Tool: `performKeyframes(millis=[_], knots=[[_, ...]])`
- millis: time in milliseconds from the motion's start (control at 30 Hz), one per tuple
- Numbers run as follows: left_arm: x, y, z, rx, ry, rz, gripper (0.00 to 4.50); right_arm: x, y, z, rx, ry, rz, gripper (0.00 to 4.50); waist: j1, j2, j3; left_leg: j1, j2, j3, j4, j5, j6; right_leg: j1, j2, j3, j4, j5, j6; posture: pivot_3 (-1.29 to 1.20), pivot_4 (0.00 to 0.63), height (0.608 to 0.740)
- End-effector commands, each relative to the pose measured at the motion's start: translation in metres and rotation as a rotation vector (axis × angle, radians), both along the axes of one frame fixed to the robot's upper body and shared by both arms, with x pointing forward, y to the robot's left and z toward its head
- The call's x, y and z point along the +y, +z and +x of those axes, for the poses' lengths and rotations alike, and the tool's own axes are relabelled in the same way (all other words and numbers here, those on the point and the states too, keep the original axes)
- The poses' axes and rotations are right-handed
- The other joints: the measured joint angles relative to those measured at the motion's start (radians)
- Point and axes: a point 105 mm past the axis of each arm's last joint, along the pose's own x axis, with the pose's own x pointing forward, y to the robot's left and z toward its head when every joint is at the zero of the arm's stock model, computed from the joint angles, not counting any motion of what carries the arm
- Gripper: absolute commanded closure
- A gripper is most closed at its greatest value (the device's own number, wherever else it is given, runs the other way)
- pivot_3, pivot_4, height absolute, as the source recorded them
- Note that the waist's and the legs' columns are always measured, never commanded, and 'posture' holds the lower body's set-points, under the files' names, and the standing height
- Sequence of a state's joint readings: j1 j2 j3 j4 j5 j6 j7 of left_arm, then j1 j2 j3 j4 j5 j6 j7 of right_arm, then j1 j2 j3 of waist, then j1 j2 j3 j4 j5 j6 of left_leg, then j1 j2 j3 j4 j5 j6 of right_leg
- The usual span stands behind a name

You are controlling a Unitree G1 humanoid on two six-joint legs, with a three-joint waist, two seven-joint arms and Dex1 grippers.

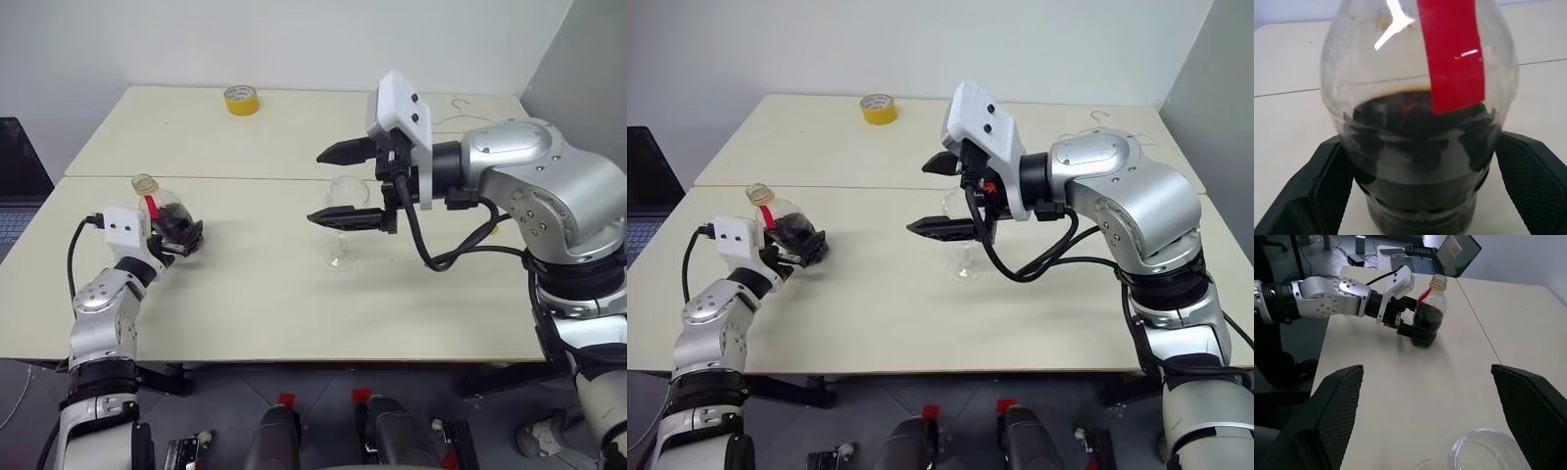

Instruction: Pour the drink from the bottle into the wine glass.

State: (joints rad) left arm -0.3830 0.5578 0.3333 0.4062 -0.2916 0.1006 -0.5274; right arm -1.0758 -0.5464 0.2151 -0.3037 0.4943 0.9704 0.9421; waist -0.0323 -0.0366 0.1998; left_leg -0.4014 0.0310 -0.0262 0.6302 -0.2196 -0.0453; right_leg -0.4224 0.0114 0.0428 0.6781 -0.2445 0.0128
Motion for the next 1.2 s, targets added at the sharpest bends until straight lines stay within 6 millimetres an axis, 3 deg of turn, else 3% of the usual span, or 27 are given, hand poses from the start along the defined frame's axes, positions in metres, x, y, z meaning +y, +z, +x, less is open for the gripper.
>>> performKeyframes(millis=[33,200,467,633,767,900,1100,1200], knots=[[-0.004,0.012,0.003,-0.047,-0.016,-0.002,0.57,-0.001,0.01,-0.005,-0.047,0.002,0.009,0.0,0.0,0.0,0.0,0.0,0.0,0.0,0.0,0.0,0.0,0.0,0.0,0.0,0.0,0.0,0.0,0.0,0.15,0.74],[-0.003,0.012,0.003,-0.045,-0.008,0.014,1.88,-0.002,0.008,-0.004,-0.049,-0.006,0.004,0.0,0.0,0.0,0.0,0.0,0.0,0.0,0.0,0.0,0.0,0.0,0.0,0.0,0.0,0.0,0.0,0.0,0.15,0.74],[0.0,0.028,0.0,-0.078,-0.012,0.094,1.88,-0.011,0.012,0.002,-0.066,-0.039,0.025,0.0,0.0,0.0,0.0,0.0,0.0,0.0,0.0,0.0,0.0,0.0,0.0,0.0,0.0,0.0,0.0,0.0,0.15,0.74],[-0.011,0.067,0.005,-0.152,-0.055,0.218,1.88,-0.051,0.029,0.021,-0.07,-0.202,0.097,0.0,0.003,-0.001,0.0,-0.001,0.0,0.0,0.0,0.0,0.0,0.0,0.0,0.0,-0.001,0.0,0.0,0.0,0.15,0.74],[-0.026,0.099,0.013,-0.215,-0.11,0.319,1.88,-0.076,0.042,0.02,-0.053,-0.272,0.178,0.0,0.007,-0.001,0.0,-0.002,-0.001,-0.001,0.0,0.0,0.0,-0.001,0.0,0.0,-0.002,0.0,0.0,0.0,0.15,0.74],[-0.05,0.121,0.025,-0.249,-0.206,0.462,1.88,-0.089,0.026,0.012,0.028,-0.259,0.22,0.0,0.005,-0.001,0.0,-0.003,-0.001,-0.001,-0.001,0.0,0.0,0.0,0.0,0.0,-0.004,0.0,0.001,0.0,0.15,0.74],[-0.09,0.149,0.046,-0.298,-0.328,0.626,1.88,-0.096,-0.022,0.009,0.133,-0.303,0.2,0.0,-0.001,-0.001,0.0,-0.005,-0.001,-0.001,0.0,0.0,0.0,-0.001,0.001,0.0,-0.004,0.0,0.001,0.0,0.15,0.74],[-0.103,0.153,0.052,-0.312,-0.366,0.695,1.88,-0.101,-0.03,0.009,0.149,-0.338,0.217,0.0,-0.003,-0.001,0.0,-0.006,-0.001,-0.001,0.0,0.0,0.0,-0.003,0.002,0.001,-0.004,0.0,0.001,0.0,0.15,0.74]])
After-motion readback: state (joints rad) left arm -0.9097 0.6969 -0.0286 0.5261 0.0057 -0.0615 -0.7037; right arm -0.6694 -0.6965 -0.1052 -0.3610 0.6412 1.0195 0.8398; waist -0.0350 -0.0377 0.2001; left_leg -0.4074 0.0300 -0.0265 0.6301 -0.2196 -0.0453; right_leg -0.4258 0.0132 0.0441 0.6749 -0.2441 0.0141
